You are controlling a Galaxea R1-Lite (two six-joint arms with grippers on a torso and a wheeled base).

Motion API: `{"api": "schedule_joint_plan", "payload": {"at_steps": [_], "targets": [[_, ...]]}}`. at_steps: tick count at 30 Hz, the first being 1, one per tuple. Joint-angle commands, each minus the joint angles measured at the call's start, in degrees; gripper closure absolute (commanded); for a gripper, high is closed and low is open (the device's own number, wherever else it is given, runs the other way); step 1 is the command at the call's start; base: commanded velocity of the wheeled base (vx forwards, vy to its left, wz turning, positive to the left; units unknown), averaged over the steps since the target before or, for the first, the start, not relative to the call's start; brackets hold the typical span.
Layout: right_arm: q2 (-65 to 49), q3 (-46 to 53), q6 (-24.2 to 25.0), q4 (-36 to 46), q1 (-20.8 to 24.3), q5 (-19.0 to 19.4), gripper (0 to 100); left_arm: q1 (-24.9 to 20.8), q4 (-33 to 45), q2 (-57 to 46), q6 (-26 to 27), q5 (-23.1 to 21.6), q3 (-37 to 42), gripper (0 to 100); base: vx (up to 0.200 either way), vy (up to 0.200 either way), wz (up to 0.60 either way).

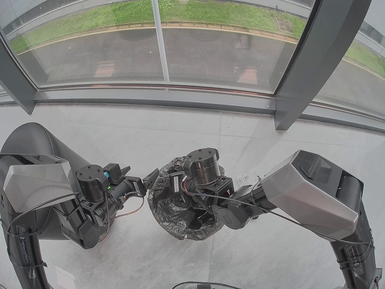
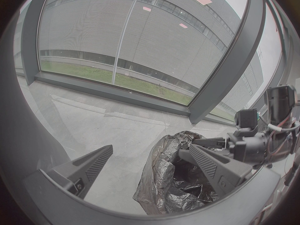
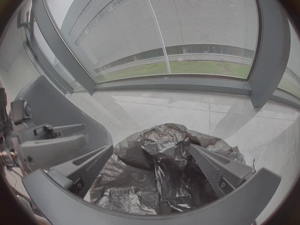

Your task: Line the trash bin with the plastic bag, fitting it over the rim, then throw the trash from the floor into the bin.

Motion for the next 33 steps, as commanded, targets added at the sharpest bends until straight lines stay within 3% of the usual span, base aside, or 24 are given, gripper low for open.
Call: {"api": "schedule_joint_plan", "payload": {"at_steps": [1,11,19,25,26,33], "targets": [[3.56,-2.07,-0.51,-0.09,-0.23,-0.28,0,-0.03,-0.04,-0.07,-0.01,0.00,0.05,0,0.000,0.000,0.00],[-6.64,6.63,0.10,-0.18,1.96,-0.45,0,-0.56,-0.04,-3.94,-1.51,-0.09,2.33,0,0.000,0.000,0.00],[-24.92,28.69,1.51,-2.03,3.02,-0.45,0,-0.73,-0.04,-8.59,-1.59,-0.61,4.35,0,0.000,0.000,0.00],[-26.41,37.57,3.27,-5.37,-6.82,-0.02,0,-0.82,-0.04,-8.86,-1.24,-0.70,4.88,0,0.000,0.000,0.00],[-25.36,39.50,3.53,-6.86,-10.43,0.60,0,-0.82,-0.04,-8.86,-1.15,-0.70,4.88,0,0.000,0.000,0.00],[-16.22,38.54,0.02,-10.29,-21.24,5.70,0,-0.38,-0.04,-9.47,-1.33,-0.88,4.79,0,0.000,0.000,0.00]]}}
